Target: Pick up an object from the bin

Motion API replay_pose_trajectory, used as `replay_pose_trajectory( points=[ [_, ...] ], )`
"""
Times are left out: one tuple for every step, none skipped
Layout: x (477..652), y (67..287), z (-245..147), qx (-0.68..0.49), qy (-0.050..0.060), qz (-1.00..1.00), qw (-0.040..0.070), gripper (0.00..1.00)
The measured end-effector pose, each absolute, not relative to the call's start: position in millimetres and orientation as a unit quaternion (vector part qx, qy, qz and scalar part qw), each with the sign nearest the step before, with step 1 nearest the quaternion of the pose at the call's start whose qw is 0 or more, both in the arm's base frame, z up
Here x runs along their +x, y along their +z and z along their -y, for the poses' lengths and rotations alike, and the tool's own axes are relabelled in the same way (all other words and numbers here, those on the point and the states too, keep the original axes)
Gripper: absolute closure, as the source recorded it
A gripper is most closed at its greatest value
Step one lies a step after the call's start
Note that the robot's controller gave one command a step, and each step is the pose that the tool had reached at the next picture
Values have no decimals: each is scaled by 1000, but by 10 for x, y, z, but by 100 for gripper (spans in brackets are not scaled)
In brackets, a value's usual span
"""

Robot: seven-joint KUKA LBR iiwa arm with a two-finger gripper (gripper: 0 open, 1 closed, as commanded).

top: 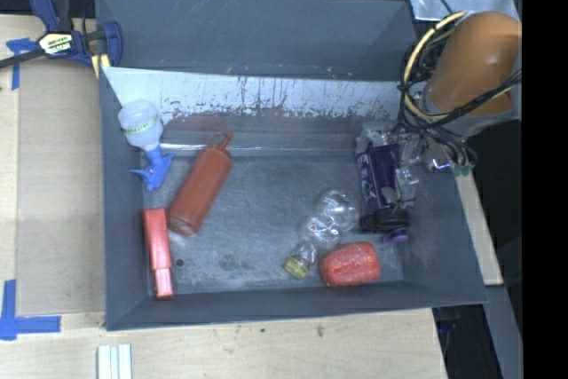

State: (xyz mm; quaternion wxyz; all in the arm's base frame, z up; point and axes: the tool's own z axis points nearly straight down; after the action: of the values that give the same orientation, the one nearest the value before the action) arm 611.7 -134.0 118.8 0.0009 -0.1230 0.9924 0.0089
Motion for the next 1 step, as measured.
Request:
replay_pose_trajectory(
  points=[
    [5930,1237,1327,-121,2,-993,2,0]
  ],
)
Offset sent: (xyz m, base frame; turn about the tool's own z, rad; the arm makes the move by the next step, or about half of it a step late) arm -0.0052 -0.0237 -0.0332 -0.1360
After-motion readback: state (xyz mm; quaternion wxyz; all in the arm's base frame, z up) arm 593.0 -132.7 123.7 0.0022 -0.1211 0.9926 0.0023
